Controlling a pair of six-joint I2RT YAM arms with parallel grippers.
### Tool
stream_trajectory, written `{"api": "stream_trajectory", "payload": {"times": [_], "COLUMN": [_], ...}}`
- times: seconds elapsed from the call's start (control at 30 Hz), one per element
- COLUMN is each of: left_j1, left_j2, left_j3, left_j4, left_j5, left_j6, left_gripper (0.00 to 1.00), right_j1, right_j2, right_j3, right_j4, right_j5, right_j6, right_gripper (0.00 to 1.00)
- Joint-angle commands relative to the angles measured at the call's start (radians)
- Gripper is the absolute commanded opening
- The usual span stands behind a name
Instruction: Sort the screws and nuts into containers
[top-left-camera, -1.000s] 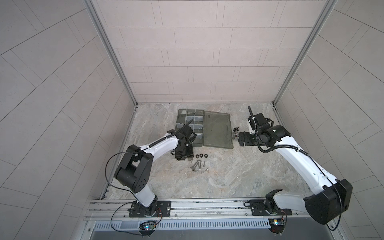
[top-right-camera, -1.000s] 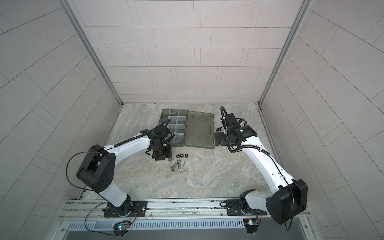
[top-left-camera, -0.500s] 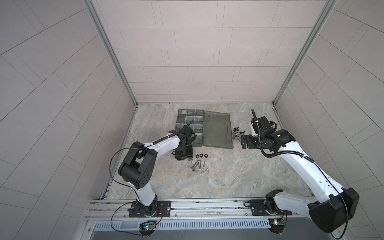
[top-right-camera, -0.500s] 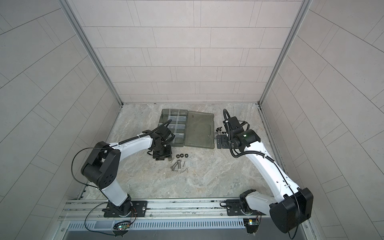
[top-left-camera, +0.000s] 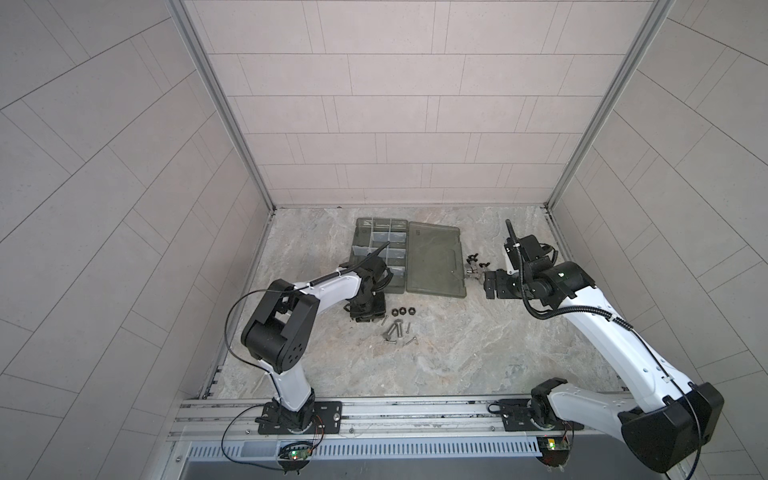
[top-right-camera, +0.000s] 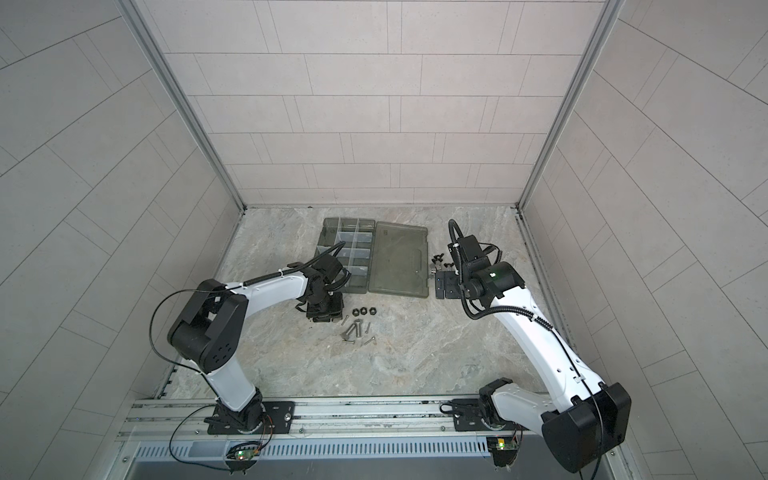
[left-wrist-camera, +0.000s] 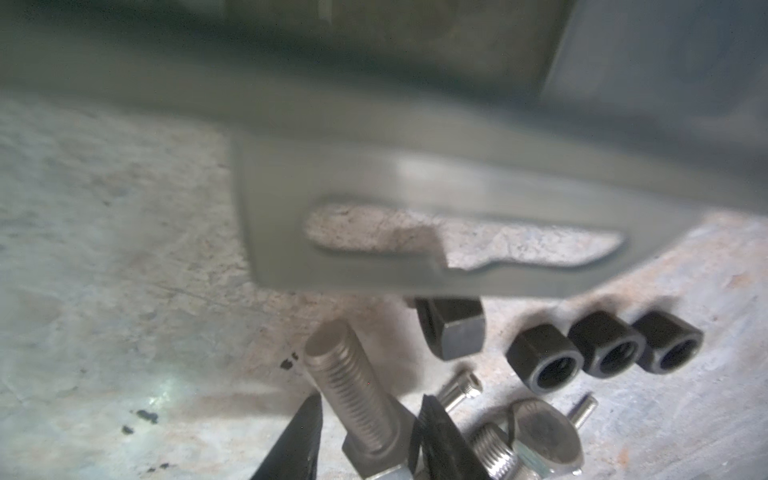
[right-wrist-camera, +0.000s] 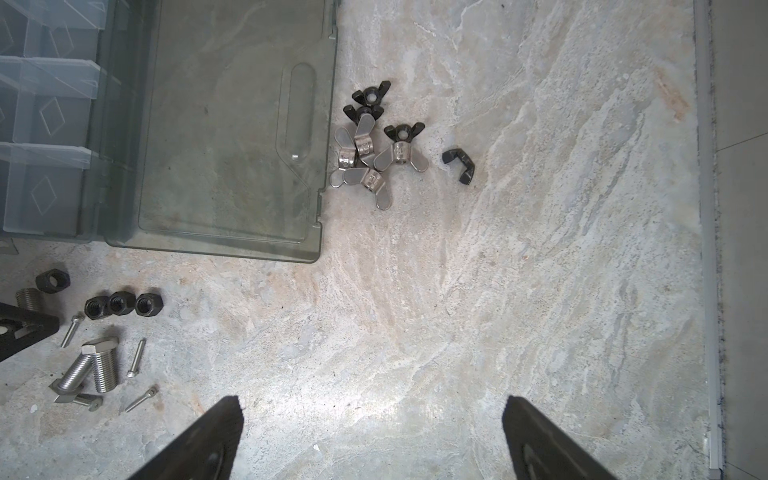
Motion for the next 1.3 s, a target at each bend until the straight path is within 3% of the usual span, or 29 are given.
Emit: {"api": "stream_trajectory", "payload": {"times": [0.0, 0.33, 0.63, 0.97, 1.27], "left_j1": [0.019, 0.029, 0.029, 0.031, 0.080], "left_j2": [0.012, -0.005, -0.112, -0.137, -0.059], "left_j3": [-0.029, 0.004, 0.043, 0.176, 0.387], "left_j4": [-0.026, -0.073, -0.198, -0.304, -0.385], "left_j5": [-0.033, -0.020, -0.030, -0.052, -0.073], "left_j6": [0.006, 0.025, 0.056, 0.095, 0.159], "left_gripper": [0.40, 0.26, 0.24, 0.21, 0.20], "right_j1": [0.005, 0.005, 0.005, 0.005, 0.005], "right_j2": [-0.004, 0.004, 0.009, 0.050, 0.114], "right_j3": [-0.009, 0.002, -0.009, 0.020, 0.078], "right_j4": [-0.022, -0.018, 0.002, 0.014, 0.025], "right_j5": [0.012, 0.004, -0.006, -0.008, -0.002], "right_j6": [0.000, -0.004, 0.011, 0.010, 0.002], "right_gripper": [0.99, 0.99, 0.99, 0.99, 0.99]}}
